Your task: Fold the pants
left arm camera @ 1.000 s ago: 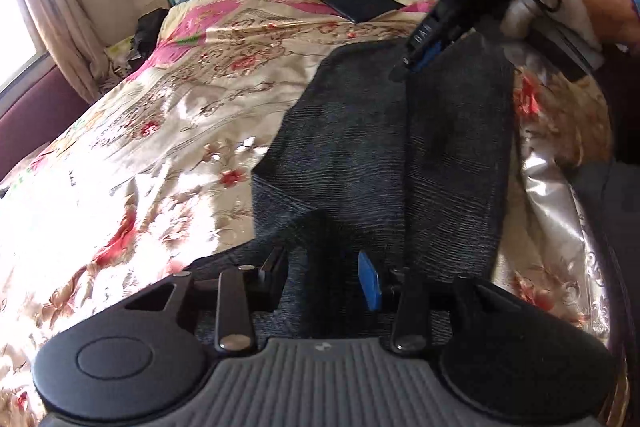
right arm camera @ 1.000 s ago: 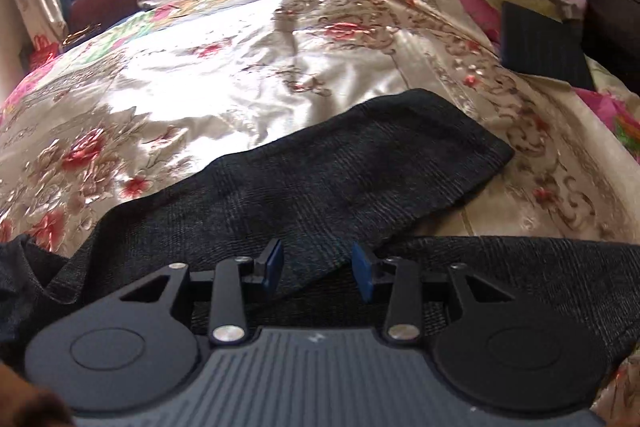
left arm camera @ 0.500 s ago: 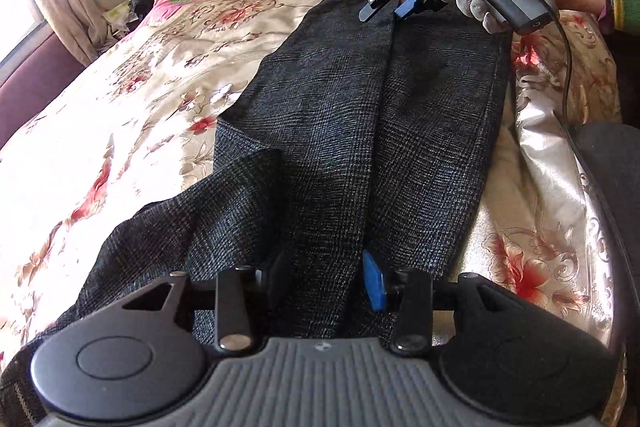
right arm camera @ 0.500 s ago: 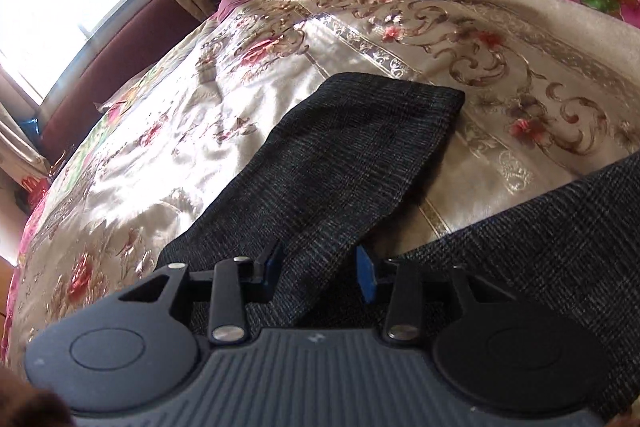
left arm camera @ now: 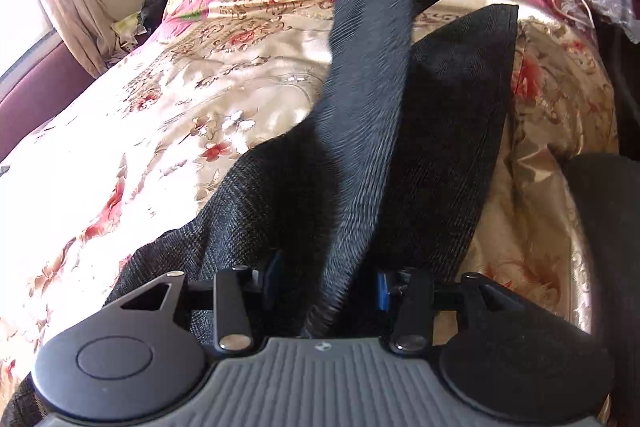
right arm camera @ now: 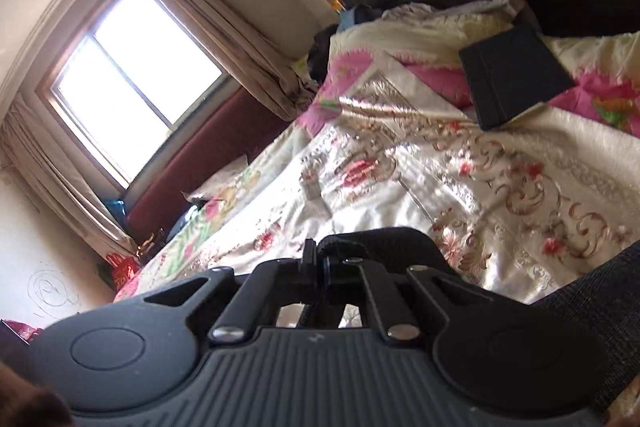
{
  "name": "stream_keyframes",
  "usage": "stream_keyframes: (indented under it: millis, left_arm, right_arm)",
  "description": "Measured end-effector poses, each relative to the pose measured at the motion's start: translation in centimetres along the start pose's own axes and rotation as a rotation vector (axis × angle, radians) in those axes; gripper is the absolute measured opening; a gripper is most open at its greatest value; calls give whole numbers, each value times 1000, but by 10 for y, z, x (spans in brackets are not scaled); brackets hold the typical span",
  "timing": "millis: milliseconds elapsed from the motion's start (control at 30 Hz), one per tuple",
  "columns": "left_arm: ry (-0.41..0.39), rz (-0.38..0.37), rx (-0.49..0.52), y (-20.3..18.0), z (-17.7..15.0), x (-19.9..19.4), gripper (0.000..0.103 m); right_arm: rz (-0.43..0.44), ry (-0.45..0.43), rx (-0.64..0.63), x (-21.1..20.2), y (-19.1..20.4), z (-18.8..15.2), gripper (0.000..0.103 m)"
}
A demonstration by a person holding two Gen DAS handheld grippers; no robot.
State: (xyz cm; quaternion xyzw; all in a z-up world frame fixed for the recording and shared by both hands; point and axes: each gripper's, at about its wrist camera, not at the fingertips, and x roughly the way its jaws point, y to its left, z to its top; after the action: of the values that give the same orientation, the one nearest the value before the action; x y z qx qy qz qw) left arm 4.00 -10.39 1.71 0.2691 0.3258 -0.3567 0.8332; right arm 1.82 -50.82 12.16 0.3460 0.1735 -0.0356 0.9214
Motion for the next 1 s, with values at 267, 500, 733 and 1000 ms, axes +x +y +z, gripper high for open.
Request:
stream_keyframes:
  millis: [267,500,733,1000]
  left_arm:
    - [24,23,30,-21,-13,16,65]
    - [46,45,69,-27,-7,19,65]
    - [58,63,105,-31,0,21,65]
    - [63,65,91,-31,-1,22,66]
  right_arm:
    - [-279,137,58,-34,-79,-76,5]
    - [-173,45,269,-33,-114,-74,18]
    - [-134,-26,230,-26,-95,-40,6]
    - [-118,-156,-90,-43,-62,-41,7]
